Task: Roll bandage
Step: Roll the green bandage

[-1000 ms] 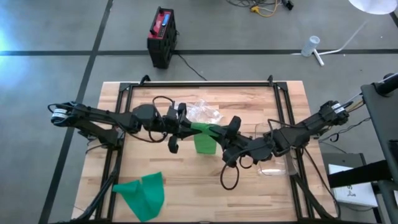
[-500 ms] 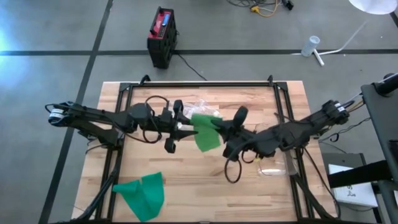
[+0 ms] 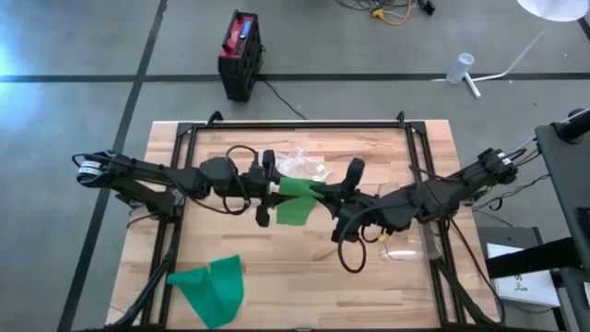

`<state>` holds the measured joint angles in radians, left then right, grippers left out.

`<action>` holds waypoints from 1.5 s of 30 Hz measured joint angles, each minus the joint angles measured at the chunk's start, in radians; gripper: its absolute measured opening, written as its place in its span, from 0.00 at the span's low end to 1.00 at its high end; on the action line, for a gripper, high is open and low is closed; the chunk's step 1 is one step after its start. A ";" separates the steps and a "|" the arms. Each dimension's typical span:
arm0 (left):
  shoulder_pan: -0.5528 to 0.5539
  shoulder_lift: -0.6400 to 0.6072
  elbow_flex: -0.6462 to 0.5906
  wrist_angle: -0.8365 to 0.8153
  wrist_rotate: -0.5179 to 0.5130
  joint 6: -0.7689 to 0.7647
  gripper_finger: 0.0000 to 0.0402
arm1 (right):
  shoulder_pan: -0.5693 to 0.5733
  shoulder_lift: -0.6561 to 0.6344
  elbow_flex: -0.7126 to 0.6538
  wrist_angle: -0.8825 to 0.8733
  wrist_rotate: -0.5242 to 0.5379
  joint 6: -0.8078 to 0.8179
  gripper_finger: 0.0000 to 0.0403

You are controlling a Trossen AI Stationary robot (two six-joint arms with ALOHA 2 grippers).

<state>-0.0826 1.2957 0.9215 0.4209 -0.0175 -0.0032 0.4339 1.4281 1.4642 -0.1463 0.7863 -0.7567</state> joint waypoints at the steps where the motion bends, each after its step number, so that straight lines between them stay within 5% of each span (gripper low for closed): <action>1: 0.000 0.001 0.000 -0.012 0.006 0.007 0.14 | 0.000 -0.003 0.003 0.001 0.000 0.006 0.07; 3: -0.003 0.001 -0.001 -0.028 0.008 0.013 0.04 | 0.002 -0.013 0.003 0.001 -0.001 0.006 0.08; 8: -0.009 0.001 -0.008 -0.059 0.003 0.013 0.01 | 0.002 -0.034 0.004 0.001 -0.003 0.034 0.07; 16: -0.010 0.001 -0.079 -0.009 -0.001 -0.009 0.00 | 0.002 -0.104 0.004 0.001 -0.003 0.127 0.08; 25: -0.038 0.001 -0.147 0.155 0.035 0.020 0.01 | 0.001 -0.120 0.003 -0.011 -0.003 -0.017 0.08; 35: -0.062 -0.014 -0.069 0.048 -0.008 0.237 0.25 | 0.009 -0.038 -0.002 -0.032 -0.008 -0.144 0.07; 40: -0.068 -0.063 -0.041 -0.059 -0.129 0.422 0.41 | 0.030 -0.040 -0.011 -0.059 -0.009 -0.126 0.07; 45: -0.103 -0.114 -0.010 -0.079 -0.136 0.597 0.54 | 0.043 -0.045 -0.013 -0.130 -0.056 -0.049 0.07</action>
<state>-0.1854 1.1820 0.9117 0.3419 -0.1532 0.5939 0.4767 1.3834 1.4517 -0.2764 0.7306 -0.8052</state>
